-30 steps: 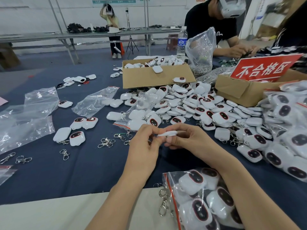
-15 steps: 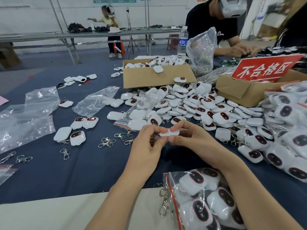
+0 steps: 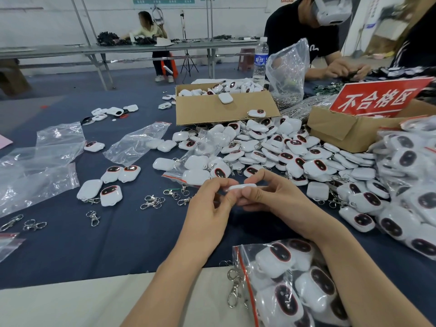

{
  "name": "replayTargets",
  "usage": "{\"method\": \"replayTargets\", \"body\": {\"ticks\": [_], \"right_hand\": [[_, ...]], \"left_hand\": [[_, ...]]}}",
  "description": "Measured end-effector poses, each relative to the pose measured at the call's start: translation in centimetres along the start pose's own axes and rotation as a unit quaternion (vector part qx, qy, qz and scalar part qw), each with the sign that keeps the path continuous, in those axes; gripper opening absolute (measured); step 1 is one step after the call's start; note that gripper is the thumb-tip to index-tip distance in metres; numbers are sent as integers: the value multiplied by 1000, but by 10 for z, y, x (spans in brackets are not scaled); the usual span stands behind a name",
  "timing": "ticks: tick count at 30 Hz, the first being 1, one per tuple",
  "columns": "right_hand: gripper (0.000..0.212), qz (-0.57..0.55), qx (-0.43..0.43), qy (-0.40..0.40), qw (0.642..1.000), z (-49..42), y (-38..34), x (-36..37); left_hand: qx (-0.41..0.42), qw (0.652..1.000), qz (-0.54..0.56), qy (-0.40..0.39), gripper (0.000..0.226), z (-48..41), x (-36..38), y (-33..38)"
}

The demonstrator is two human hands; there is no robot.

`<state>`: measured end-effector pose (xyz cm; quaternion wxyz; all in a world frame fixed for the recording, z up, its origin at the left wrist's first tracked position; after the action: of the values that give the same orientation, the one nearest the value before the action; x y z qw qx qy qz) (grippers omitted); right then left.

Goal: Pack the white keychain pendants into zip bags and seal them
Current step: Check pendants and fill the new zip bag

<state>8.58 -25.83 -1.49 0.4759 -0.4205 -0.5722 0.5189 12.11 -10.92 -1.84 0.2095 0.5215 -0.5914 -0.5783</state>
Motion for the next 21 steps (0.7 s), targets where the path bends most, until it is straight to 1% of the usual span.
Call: {"method": "replayTargets", "body": {"ticks": [5, 8, 11, 14, 21], "right_hand": [[30, 18, -1, 3, 1000, 0, 2, -4], [28, 39, 6, 9, 999, 0, 4, -5], [22, 61, 11, -3, 998, 0, 4, -4], [22, 68, 10, -15, 998, -1, 5, -3], [36, 107, -17, -41, 993, 1, 3, 0]], "left_hand": [[6, 1000, 15, -5, 15, 2, 1, 3], [4, 999, 20, -25, 20, 2, 3, 4], [-13, 999, 14, -45, 34, 2, 2, 3], [-28, 998, 26, -56, 49, 2, 2, 2], [-39, 997, 28, -53, 50, 2, 0, 2]]}}
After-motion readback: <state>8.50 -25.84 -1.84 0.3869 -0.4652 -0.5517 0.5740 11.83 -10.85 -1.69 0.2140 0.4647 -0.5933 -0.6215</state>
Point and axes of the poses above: each hand's wrist, its own z-axis away from the middle knuckle, its own x-axis out of the palm, y = z × x, the point moved 6 cm from there along -z, towards the middle knuckle, and after that the axes turned 9 degrees about -y, right-handed, at the moved point
